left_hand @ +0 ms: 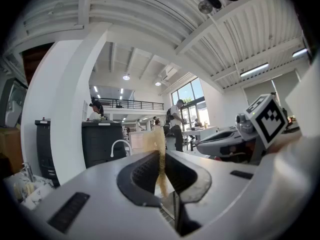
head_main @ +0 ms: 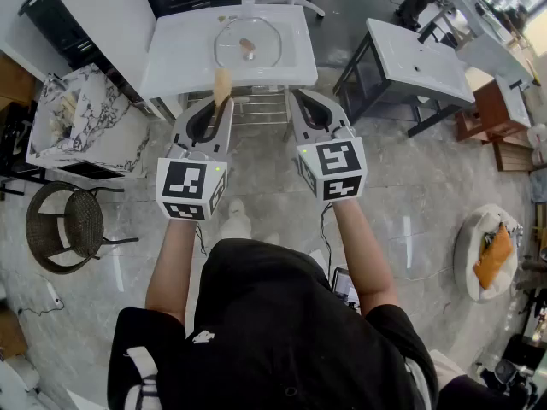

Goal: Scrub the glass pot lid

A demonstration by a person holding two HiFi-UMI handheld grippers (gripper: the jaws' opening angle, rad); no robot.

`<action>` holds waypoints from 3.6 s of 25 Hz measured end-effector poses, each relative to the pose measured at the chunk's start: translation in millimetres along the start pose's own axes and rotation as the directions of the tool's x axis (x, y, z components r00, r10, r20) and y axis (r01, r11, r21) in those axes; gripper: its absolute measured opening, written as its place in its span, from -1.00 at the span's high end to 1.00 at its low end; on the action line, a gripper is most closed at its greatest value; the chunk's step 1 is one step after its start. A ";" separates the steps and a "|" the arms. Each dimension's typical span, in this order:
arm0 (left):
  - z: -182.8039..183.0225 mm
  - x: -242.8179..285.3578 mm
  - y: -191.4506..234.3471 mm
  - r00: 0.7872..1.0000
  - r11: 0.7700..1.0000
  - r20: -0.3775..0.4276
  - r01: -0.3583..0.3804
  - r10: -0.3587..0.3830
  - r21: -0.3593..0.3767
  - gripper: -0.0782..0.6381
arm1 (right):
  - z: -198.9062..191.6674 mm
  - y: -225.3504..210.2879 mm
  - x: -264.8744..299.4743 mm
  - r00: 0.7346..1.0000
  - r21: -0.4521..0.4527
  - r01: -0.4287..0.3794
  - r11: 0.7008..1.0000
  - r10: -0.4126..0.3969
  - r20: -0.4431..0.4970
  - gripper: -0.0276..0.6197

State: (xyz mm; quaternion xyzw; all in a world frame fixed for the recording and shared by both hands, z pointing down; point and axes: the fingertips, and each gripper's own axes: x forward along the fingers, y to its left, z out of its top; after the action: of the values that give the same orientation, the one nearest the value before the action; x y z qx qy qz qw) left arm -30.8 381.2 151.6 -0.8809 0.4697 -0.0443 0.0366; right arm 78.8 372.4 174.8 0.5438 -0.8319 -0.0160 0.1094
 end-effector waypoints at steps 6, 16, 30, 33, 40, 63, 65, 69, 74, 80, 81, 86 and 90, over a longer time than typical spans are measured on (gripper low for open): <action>3.1 -2.8 -9.0 1.000 1.000 0.000 -0.004 0.004 0.005 0.73 | 2.1 3.4 -9.0 1.000 -0.025 -0.013 1.000 0.013 0.021 0.92; -5.4 -8.8 -20.5 1.000 1.000 -0.013 -0.005 0.005 0.005 0.73 | -10.4 2.3 -17.4 1.000 -0.004 -0.027 1.000 0.027 0.017 0.92; -17.7 46.1 15.6 1.000 1.000 -0.025 0.008 -0.008 -0.003 0.73 | -11.2 -24.9 40.5 1.000 0.011 -0.015 1.000 0.015 0.012 0.92; -25.3 66.8 32.4 0.999 1.000 -0.036 0.006 -0.007 -0.009 0.73 | -11.5 -32.2 65.4 1.000 0.011 -0.019 1.000 0.019 0.009 0.92; -35.7 127.2 83.0 0.999 1.000 -0.054 0.007 -0.008 -0.026 0.73 | -10.0 -55.3 141.2 1.000 0.010 -0.023 1.000 0.023 -0.019 0.92; -71.5 284.2 255.4 0.987 0.995 -0.132 0.088 -0.093 -0.046 0.73 | -1.8 -95.7 366.2 0.990 0.035 0.035 0.999 -0.030 -0.136 0.92; -75.7 292.6 263.4 0.985 0.994 -0.137 0.095 -0.101 -0.049 0.73 | -4.1 -97.4 377.4 0.989 0.039 0.040 0.998 -0.034 -0.147 0.92; -86.2 301.8 271.4 0.982 0.992 -0.150 0.108 -0.116 -0.060 0.73 | -13.1 -97.4 394.0 0.984 0.045 0.041 0.998 -0.033 -0.176 0.92; -100.7 313.5 278.6 0.975 0.990 -0.178 0.120 -0.131 -0.072 0.73 | -28.4 -99.6 408.4 0.976 0.051 0.035 0.998 -0.023 -0.217 0.92; -118.6 335.7 282.4 0.967 0.988 -0.207 0.131 -0.146 -0.085 0.73 | -50.8 -110.4 424.9 0.965 0.072 0.028 0.997 -0.008 -0.262 0.92; -120.6 339.4 282.6 0.966 0.987 -0.211 0.133 -0.148 -0.088 0.73 | -53.7 -112.4 427.9 0.963 0.073 0.026 0.997 -0.005 -0.268 0.92; -135.9 358.2 292.5 0.966 0.993 -0.229 0.105 -0.116 -0.063 0.73 | -67.4 -121.3 448.2 0.956 0.083 0.001 0.997 0.023 -0.292 0.92; -154.5 374.7 296.4 0.956 0.993 -0.269 0.100 -0.113 -0.062 0.73 | -84.6 -125.5 466.8 0.943 0.078 -0.035 0.996 0.059 -0.327 0.92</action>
State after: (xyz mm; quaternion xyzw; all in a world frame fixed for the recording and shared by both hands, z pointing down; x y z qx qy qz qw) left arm -84.7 -98.5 290.0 -0.8912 0.4230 -0.1556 -0.0517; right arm 29.2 -95.0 315.8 0.5224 -0.8148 0.1071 0.2276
